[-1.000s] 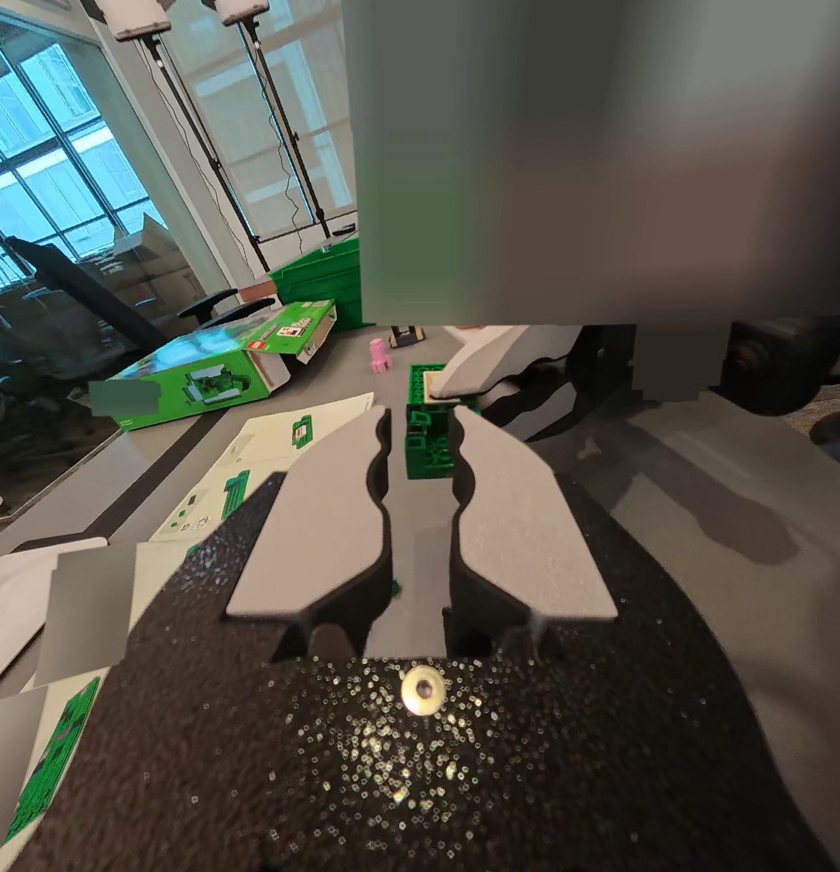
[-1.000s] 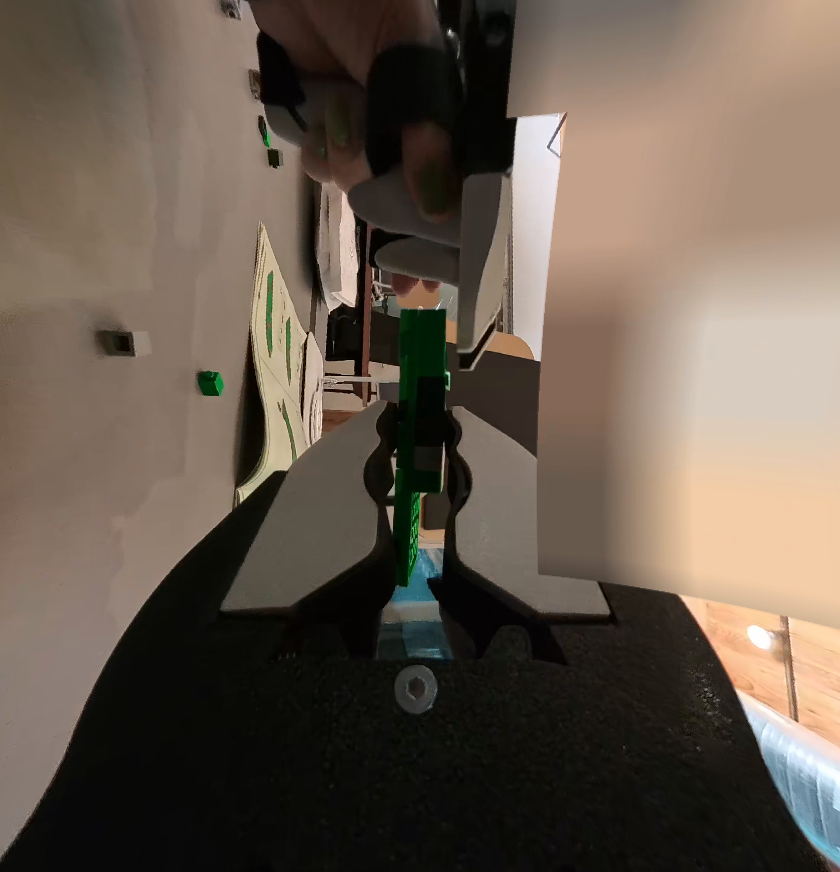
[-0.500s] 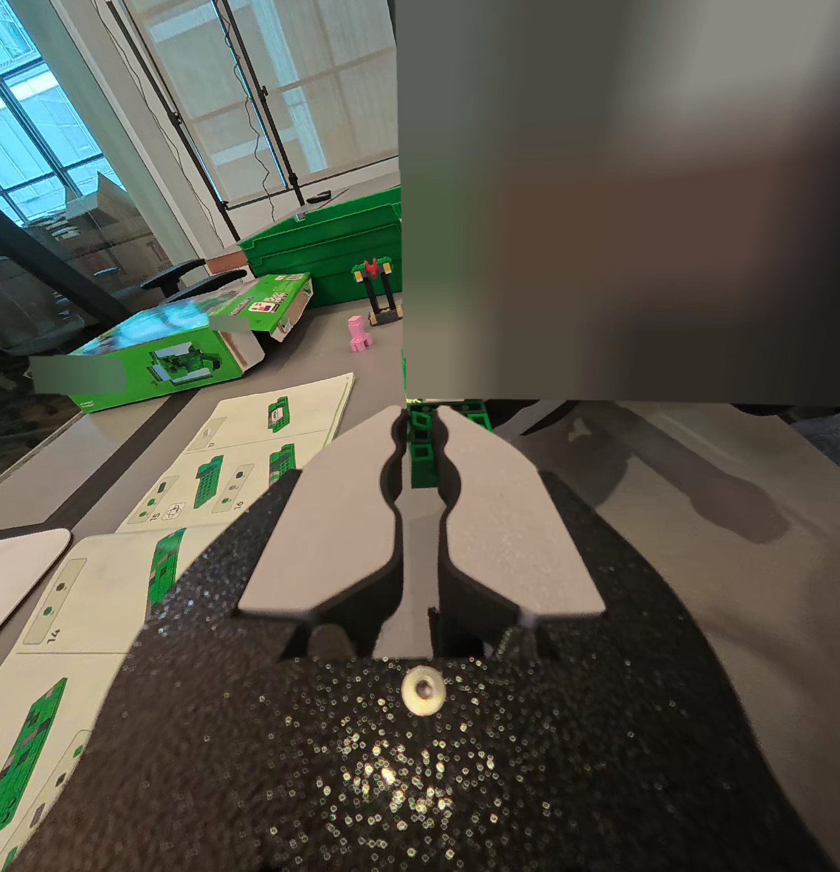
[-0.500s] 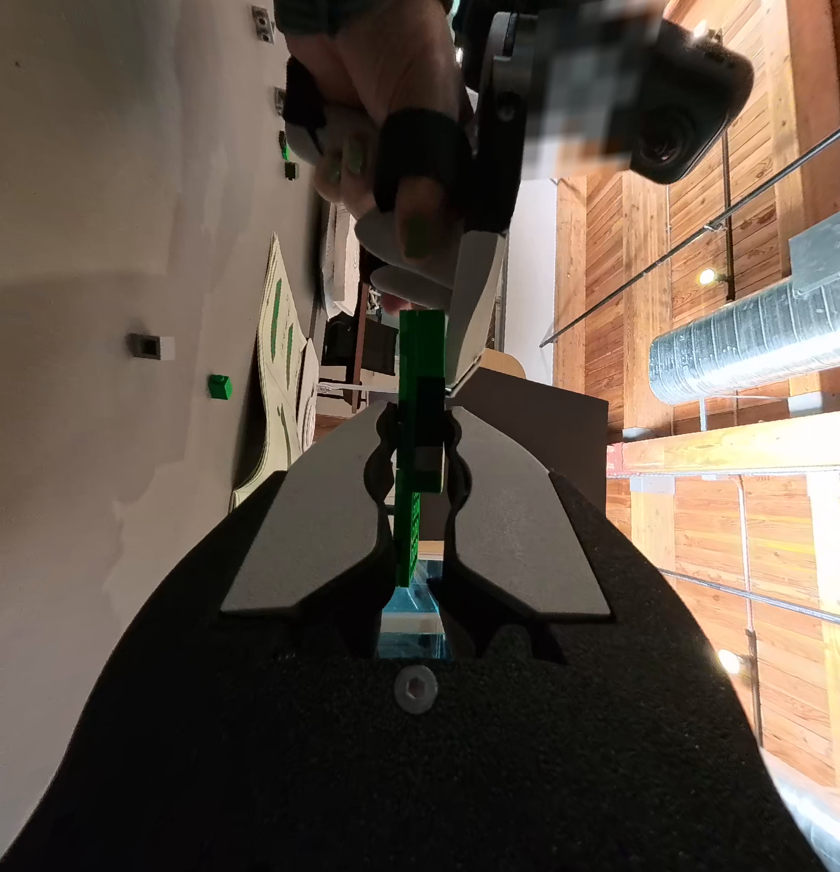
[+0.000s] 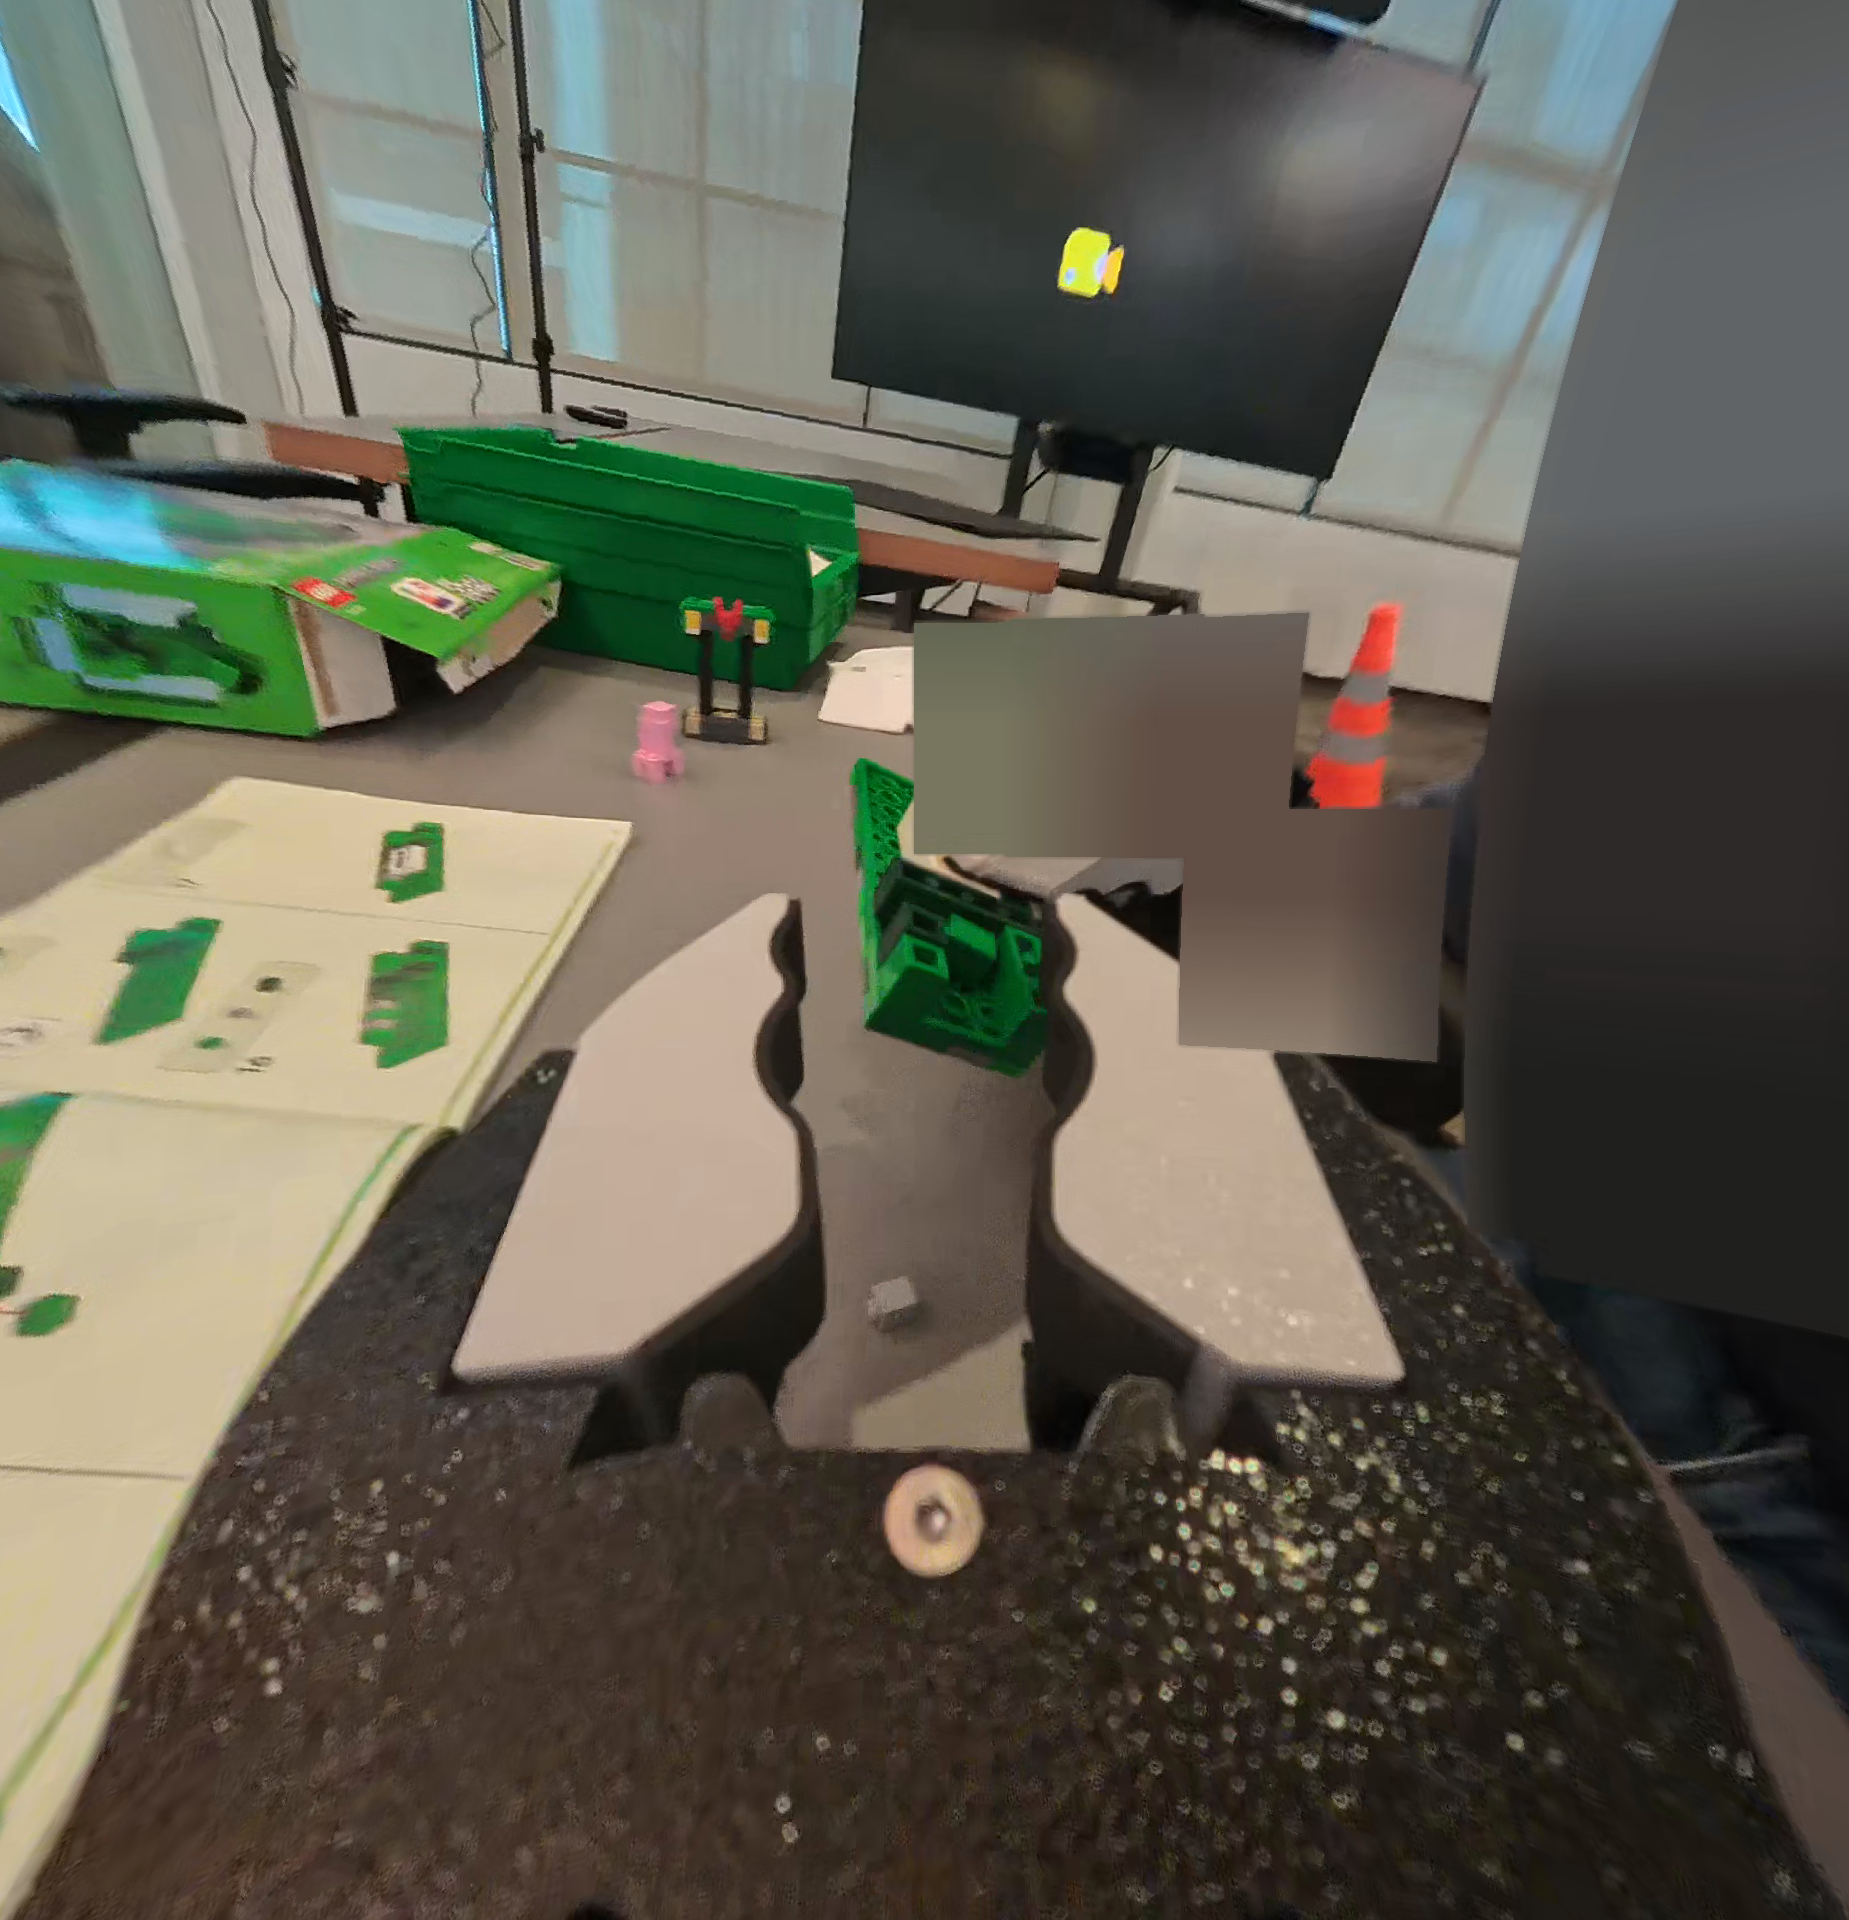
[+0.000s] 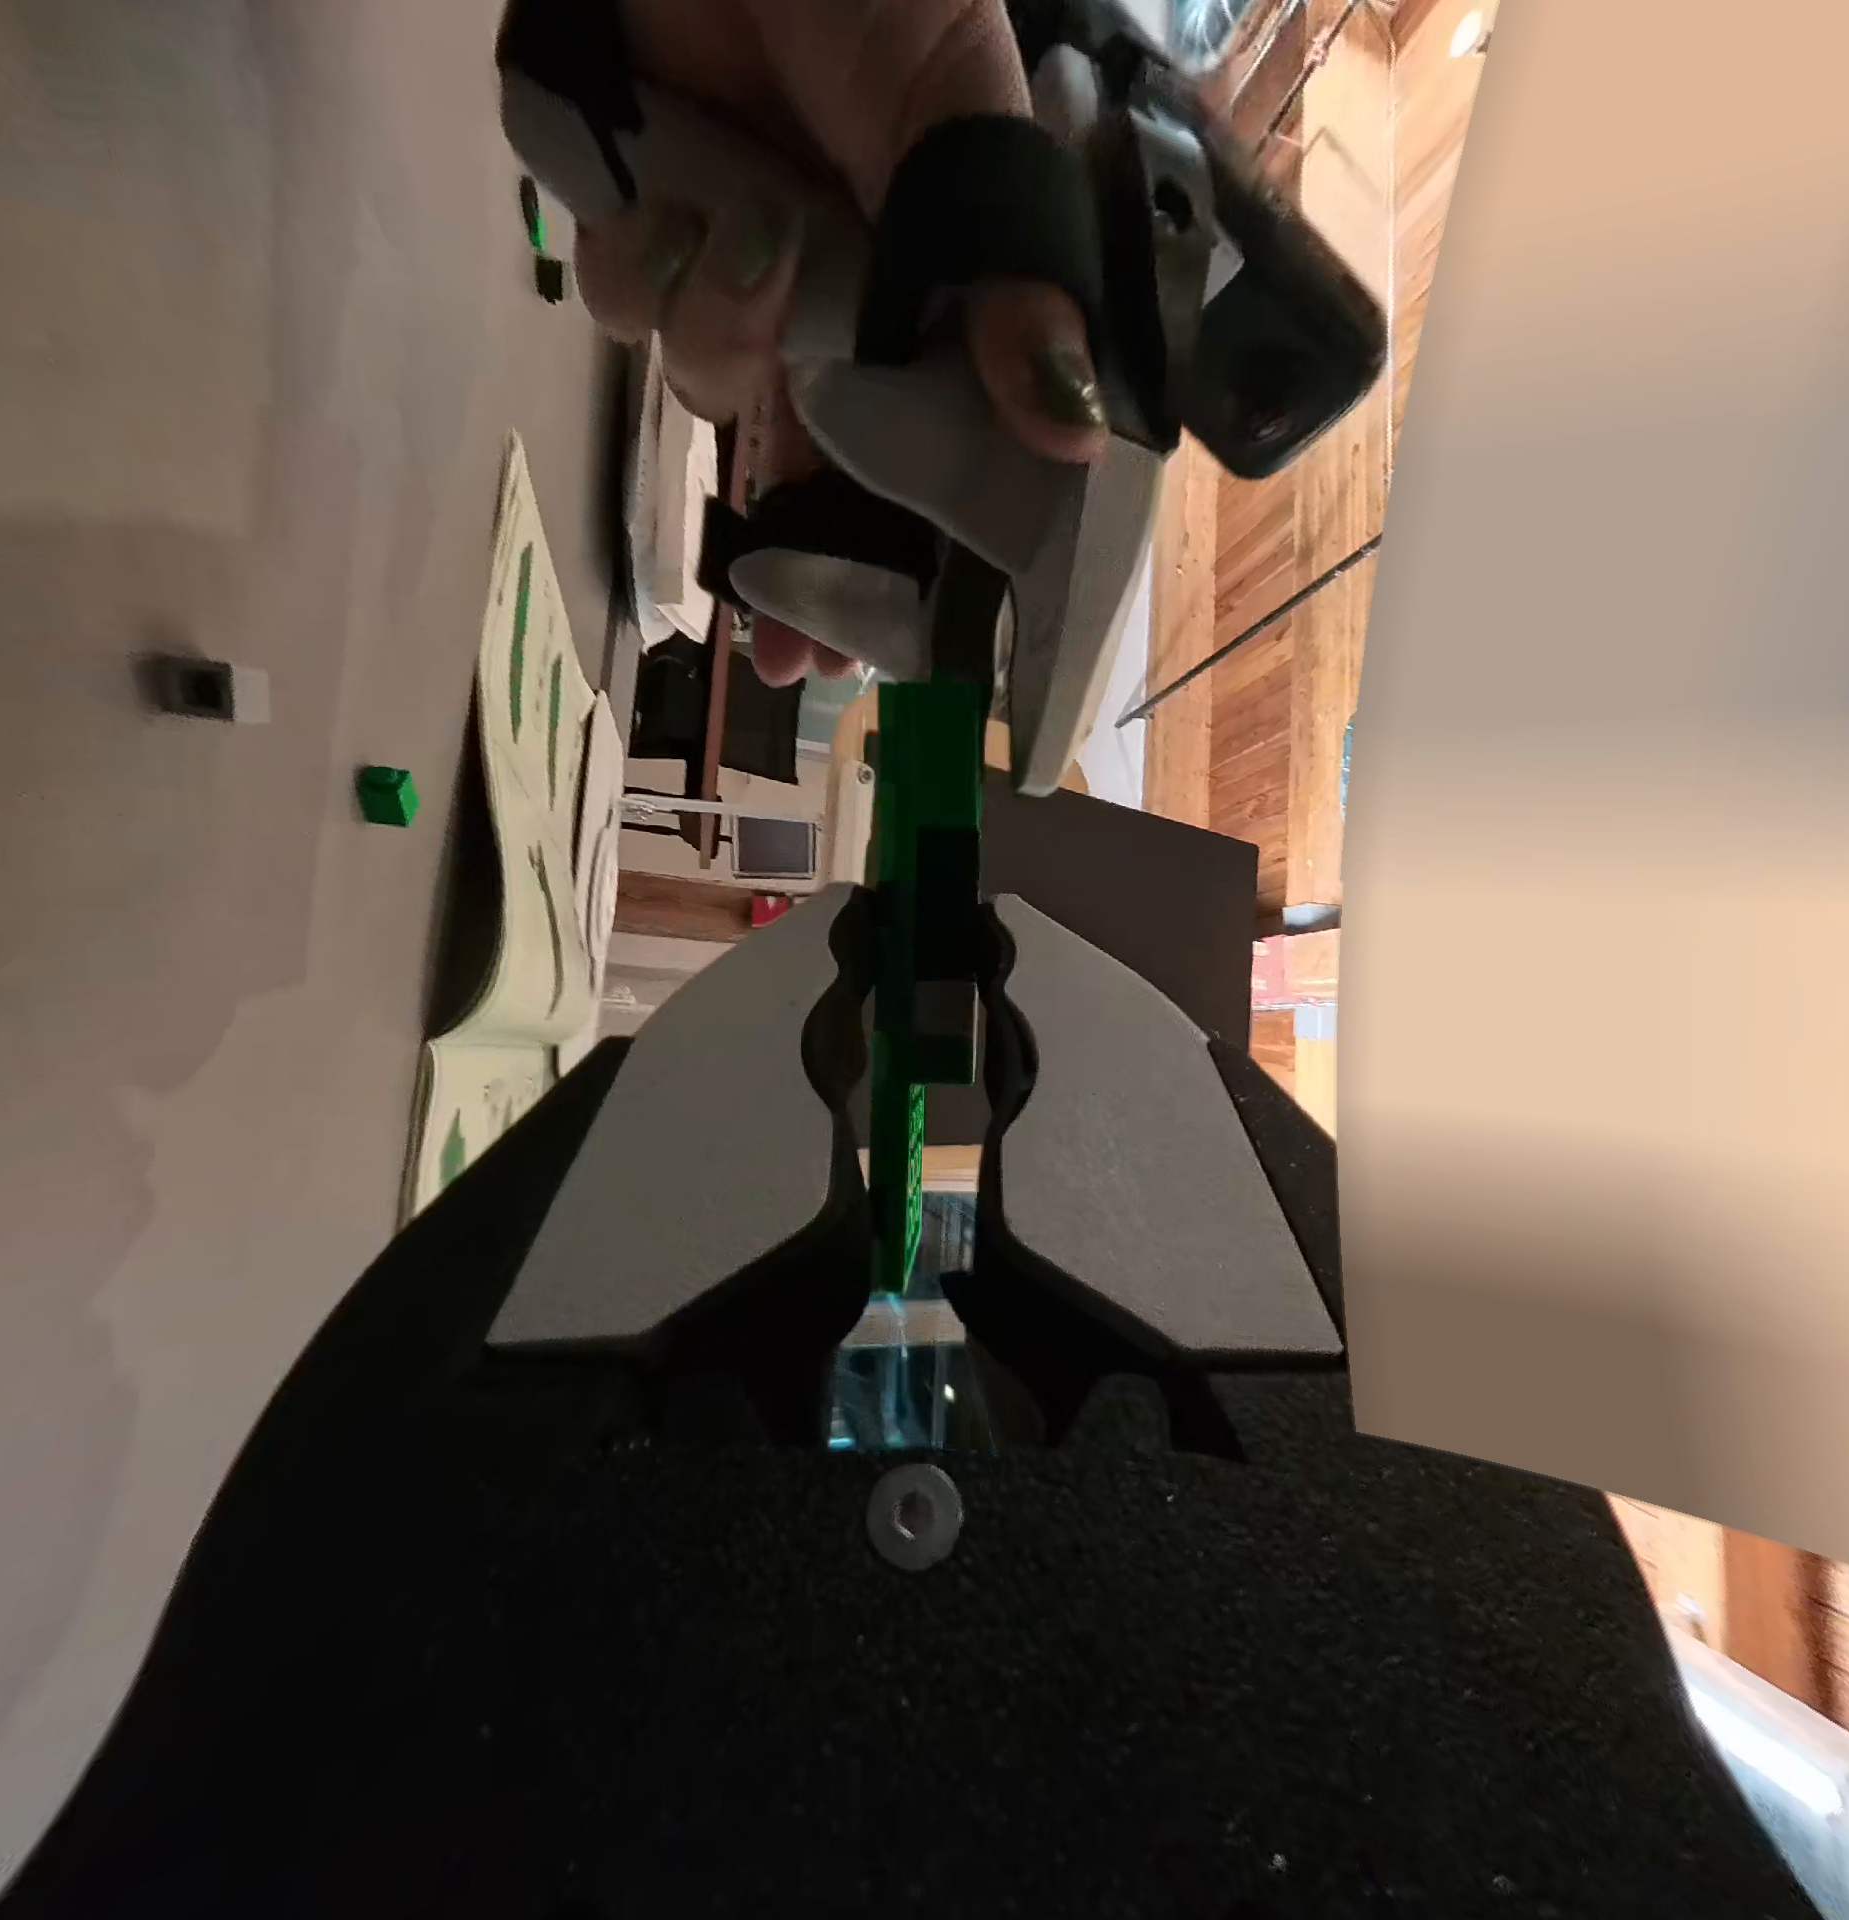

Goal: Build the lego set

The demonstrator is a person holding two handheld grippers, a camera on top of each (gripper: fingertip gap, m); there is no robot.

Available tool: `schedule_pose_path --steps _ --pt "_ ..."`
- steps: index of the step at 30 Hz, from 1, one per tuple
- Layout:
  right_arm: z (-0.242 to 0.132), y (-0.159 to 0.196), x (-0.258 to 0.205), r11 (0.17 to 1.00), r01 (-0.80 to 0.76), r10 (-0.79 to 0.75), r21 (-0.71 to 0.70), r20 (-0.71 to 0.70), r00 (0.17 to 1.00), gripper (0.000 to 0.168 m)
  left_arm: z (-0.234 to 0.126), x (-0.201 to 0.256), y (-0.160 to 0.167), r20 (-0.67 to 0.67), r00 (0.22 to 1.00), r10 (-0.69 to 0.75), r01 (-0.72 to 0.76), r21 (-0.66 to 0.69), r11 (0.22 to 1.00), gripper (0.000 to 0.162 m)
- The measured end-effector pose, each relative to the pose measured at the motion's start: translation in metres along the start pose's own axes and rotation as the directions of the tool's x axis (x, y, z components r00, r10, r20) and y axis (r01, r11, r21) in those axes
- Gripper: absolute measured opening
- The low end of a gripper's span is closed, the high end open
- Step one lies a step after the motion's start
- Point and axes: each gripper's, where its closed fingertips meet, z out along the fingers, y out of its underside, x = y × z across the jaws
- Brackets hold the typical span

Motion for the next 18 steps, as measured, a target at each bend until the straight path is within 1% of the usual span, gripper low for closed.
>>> schedule_pose_path --steps 2,3,6,9,11,13,15,16,18 --pt "0.000 0.003 0.001 1.000 0.018 -0.018 -0.011 -0.009 1.000 0.018 0.002 0.001 0.000 -0.014 0.999 -0.043 0.043 -0.001 0.999 0.043" --pt "0.000 0.004 0.000 1.000 0.021 -0.021 -0.015 -0.008 1.000 0.018 0.003 0.002 0.001 -0.021 0.999 -0.042 0.042 -0.010 0.999 0.047" --pt "0.000 0.006 -0.002 1.000 0.019 -0.019 -0.019 -0.003 1.000 0.018 0.003 0.000 0.004 -0.010 0.999 -0.040 0.039 -0.022 0.999 0.046" --pt "0.000 0.007 -0.002 1.000 0.016 -0.016 -0.020 -0.005 1.000 0.018 0.000 -0.004 0.005 -0.018 0.996 -0.082 0.082 -0.003 0.997 0.046" --pt "0.001 0.008 -0.003 1.000 -0.002 0.002 -0.019 -0.004 1.000 0.018 -0.001 -0.003 0.006 -0.033 0.996 -0.084 0.084 -0.003 0.996 0.042" --pt "0.001 0.008 -0.003 0.999 -0.038 0.038 -0.014 0.001 0.999 0.018 -0.002 -0.003 0.010 -0.038 0.997 -0.070 0.070 -0.012 0.998 0.041" --pt "0.002 0.009 -0.006 0.997 -0.075 0.075 -0.016 0.014 0.997 0.018 -0.002 0.001 0.009 -0.054 0.998 -0.023 0.023 0.008 1.000 0.045" --pt "0.003 0.010 -0.007 0.994 -0.106 0.106 -0.016 0.026 0.994 0.018 -0.002 0.001 0.008 -0.025 0.999 0.034 -0.033 0.019 0.999 0.047" --pt "0.003 0.010 -0.010 0.988 -0.155 0.154 -0.002 0.053 0.987 0.018 -0.003 -0.001 0.005 0.076 0.975 0.208 -0.210 0.019 0.978 0.049"
